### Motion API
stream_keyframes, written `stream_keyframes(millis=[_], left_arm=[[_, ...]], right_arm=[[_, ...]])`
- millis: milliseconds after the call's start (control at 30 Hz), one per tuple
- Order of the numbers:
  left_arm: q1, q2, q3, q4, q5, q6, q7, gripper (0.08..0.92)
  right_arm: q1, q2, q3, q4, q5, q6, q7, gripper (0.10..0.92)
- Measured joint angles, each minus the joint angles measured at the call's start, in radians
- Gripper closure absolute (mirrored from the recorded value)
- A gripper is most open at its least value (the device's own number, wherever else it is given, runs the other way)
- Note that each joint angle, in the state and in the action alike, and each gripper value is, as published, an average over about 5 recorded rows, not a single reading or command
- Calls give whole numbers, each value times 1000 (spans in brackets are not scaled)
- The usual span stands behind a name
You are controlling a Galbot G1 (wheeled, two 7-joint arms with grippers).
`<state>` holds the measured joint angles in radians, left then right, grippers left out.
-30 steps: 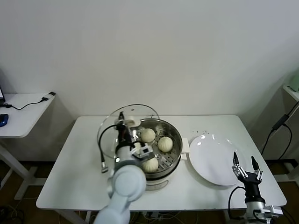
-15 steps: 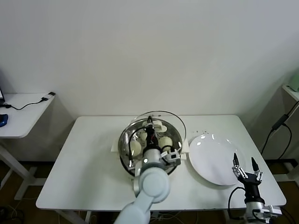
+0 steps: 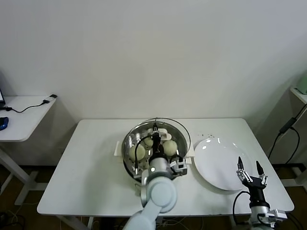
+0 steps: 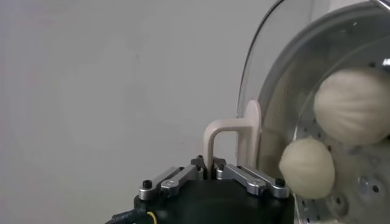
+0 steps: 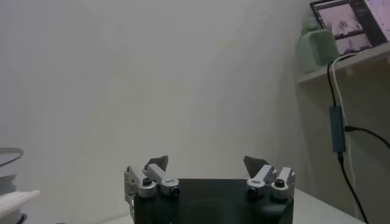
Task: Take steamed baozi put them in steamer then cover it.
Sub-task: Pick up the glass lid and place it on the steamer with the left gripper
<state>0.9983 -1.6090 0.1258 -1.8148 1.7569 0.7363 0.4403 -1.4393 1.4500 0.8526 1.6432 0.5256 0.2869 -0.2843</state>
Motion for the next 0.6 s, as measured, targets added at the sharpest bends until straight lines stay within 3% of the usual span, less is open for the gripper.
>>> stream_keyframes(millis=[600], left_arm=[[34, 0, -16, 10, 58, 0, 2, 850]], right_arm=[[2, 0, -12, -6, -1, 7, -2, 203]])
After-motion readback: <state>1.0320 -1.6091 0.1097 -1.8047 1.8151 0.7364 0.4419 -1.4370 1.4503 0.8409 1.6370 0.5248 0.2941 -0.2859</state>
